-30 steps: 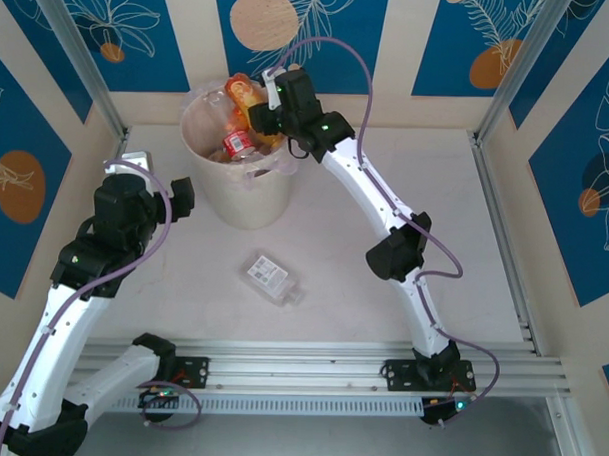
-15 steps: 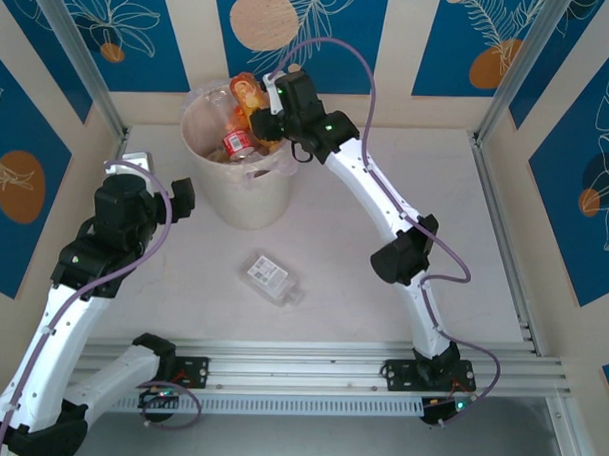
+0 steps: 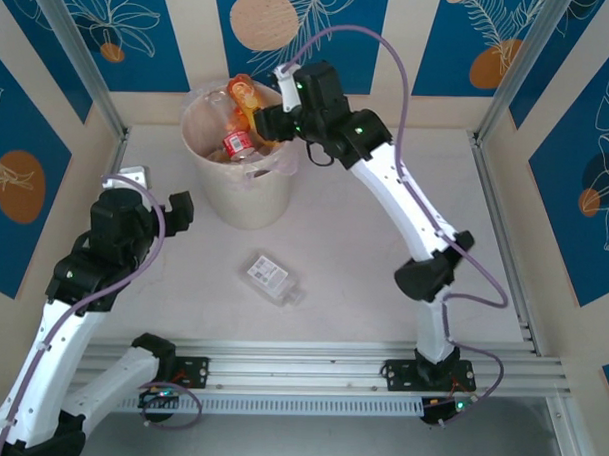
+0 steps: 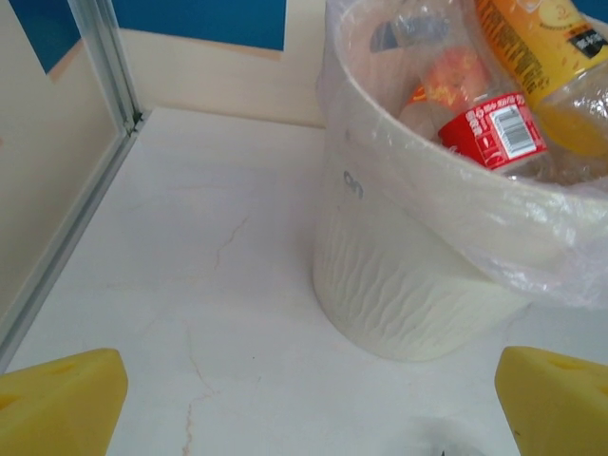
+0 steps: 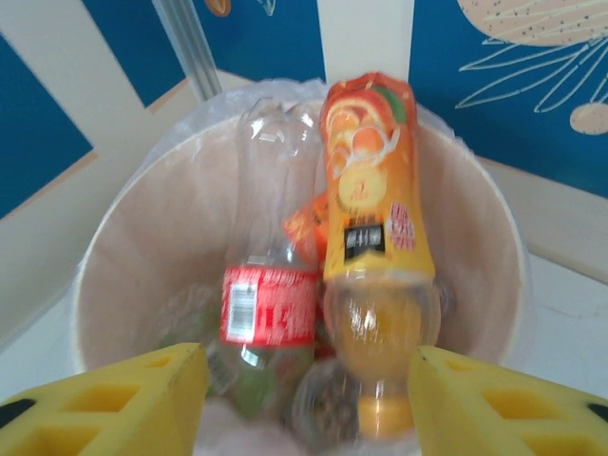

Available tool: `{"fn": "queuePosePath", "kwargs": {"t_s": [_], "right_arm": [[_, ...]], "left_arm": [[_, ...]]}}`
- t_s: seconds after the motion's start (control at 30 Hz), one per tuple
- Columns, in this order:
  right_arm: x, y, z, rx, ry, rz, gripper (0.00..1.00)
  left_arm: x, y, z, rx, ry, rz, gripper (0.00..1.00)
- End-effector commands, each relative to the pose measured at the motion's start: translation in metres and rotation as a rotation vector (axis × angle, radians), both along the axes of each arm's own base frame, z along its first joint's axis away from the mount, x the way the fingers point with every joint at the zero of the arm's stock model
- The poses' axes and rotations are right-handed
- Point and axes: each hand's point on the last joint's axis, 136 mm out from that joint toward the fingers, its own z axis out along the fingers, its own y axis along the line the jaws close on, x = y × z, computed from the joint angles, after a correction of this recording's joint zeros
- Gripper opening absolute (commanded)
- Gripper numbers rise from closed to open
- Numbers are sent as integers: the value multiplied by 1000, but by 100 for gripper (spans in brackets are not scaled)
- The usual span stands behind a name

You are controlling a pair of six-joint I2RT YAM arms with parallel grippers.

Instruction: Put the plastic bottles in the bin

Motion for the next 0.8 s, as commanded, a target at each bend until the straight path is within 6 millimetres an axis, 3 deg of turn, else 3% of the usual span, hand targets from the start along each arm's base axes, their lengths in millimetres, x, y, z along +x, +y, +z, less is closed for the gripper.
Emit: {"fn": "queuePosePath", "kwargs": {"t_s": [0.0,0.17,0.4,0.57,0.77], "right_arm": [[-48,-18,15,-9,-15,-3,64],[-108,-47,-14,-10,45,-29,75],[-164,-81,-100,-22,310,-46,87],[-184,-85,-158,-43,468,-43,97],[-186,-82,-213,8,646,-67,100]], "left_arm": [[-12,-5,-23,-53,64,-22,100],[-27,-19,-74,-153,187,-69,100],[-55,-61,-157,-413,386,-175,100],[-69,-73,-187,-433,465,-192,99],[-70,-112,-213,-382,538,-283,96]]}}
